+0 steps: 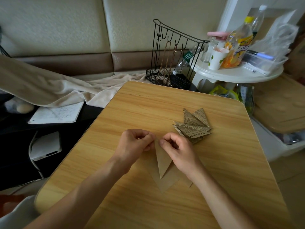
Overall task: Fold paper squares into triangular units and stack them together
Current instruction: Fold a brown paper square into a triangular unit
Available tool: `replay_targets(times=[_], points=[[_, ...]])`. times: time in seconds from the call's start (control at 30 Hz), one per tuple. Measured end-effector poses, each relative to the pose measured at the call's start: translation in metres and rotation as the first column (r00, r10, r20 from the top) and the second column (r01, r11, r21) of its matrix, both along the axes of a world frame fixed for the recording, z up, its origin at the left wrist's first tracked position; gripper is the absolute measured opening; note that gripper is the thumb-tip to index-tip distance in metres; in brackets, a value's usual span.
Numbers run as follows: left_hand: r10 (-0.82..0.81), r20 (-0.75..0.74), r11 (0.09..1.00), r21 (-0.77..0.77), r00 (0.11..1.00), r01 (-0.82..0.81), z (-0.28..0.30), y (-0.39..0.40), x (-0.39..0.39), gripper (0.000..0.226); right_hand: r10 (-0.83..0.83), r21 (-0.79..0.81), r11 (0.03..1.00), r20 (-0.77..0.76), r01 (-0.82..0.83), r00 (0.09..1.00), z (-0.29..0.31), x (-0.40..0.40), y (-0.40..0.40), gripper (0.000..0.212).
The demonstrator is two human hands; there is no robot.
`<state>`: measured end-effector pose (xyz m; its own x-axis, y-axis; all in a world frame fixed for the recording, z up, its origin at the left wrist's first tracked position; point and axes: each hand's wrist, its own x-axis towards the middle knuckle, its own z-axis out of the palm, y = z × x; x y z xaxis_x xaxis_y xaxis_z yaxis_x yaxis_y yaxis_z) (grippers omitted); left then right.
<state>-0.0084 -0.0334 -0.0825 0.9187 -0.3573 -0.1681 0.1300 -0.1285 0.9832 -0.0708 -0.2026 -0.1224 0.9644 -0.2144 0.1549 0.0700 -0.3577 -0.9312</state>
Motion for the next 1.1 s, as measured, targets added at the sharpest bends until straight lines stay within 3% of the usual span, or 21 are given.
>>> replay_targets(times=[0.2, 0.6, 0.9, 1.0, 1.1], points=[[0.017, 0.0, 1.0, -0.01, 1.0, -0.017, -0.0013, -0.0002, -0.0017, 0.009, -0.045, -0.025, 0.999, 0.019, 0.045, 0.999, -0.002, 0.001, 0.0007, 0.017], [-0.044, -0.056, 0.999, 0.01, 0.997, 0.045, -0.0009, 0.0001, -0.0006, 0.012, 0.015, -0.029, 0.999, 0.019, -0.015, 1.0, -0.0021, 0.0005, 0.0011, 0.016], [-0.126, -0.108, 0.992, -0.011, 0.986, 0.126, -0.0018, -0.0004, -0.0022, 0.013, -0.091, -0.034, 0.995, 0.057, 0.093, 0.994, -0.0036, 0.0026, 0.0004, 0.012], [-0.099, -0.114, 0.995, -0.008, 0.989, 0.099, -0.0015, -0.0011, -0.0015, 0.007, -0.077, 0.025, 0.997, 0.044, 0.076, 0.996, -0.0035, 0.0013, 0.0024, 0.004], [-0.08, -0.115, 0.997, -0.012, 0.99, 0.08, -0.0005, -0.0008, -0.0004, 0.01, -0.066, 0.065, 0.996, 0.028, 0.065, 0.997, -0.0036, 0.001, 0.0039, 0.015]])
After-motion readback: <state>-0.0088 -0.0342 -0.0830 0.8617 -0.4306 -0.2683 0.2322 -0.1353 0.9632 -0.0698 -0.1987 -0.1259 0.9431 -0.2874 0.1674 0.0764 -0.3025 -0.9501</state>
